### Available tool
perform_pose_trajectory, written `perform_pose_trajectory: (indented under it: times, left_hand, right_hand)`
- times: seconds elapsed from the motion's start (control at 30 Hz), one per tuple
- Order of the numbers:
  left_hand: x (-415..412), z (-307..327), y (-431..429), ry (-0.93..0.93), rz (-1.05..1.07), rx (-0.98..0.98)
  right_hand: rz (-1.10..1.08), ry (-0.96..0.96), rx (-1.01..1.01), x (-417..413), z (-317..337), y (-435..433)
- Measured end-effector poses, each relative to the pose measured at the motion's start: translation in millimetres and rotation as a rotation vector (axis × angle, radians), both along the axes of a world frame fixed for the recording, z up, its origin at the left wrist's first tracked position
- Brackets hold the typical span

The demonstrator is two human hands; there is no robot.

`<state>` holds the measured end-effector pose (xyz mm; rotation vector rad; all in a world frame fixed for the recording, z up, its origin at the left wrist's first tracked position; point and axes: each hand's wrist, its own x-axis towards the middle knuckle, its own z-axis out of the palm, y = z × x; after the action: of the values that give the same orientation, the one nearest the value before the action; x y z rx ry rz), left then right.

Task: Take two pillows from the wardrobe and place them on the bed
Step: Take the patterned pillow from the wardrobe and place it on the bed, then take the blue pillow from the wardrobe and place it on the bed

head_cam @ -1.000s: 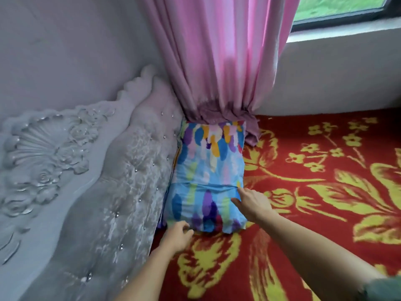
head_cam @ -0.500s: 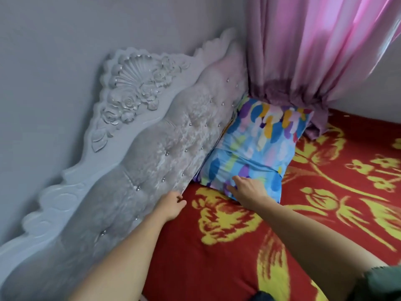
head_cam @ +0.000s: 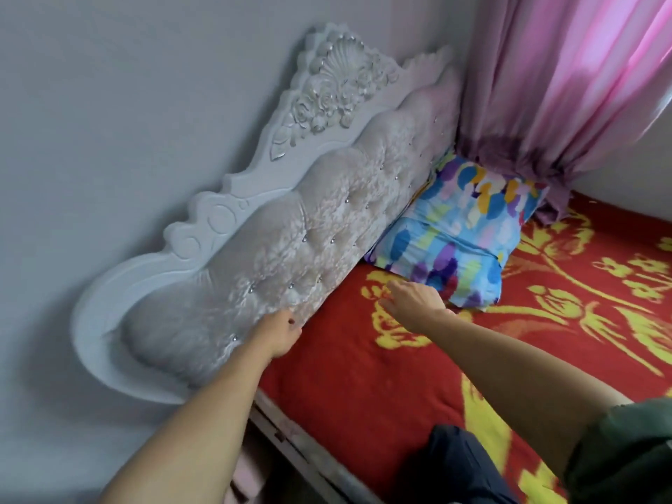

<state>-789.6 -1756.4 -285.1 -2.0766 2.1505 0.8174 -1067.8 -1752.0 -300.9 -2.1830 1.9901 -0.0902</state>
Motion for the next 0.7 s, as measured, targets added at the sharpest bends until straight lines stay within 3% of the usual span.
perform_pose_trajectory:
  times: [0.3, 0.53, 0.7]
  left_hand:
    - [70, 15, 99, 0.064, 0.151, -0.064]
    - [111, -12, 275, -0.007, 0.316, 0.012]
    - [110, -35, 431, 0.021, 0.516, 0.11]
  right_hand:
    - [0.227, 0.055, -0.01, 79, 24, 57]
    - [0.5, 0.044, 0.06, 140, -14, 141]
    - [0.704, -0.003, 0.127, 178, -34, 250]
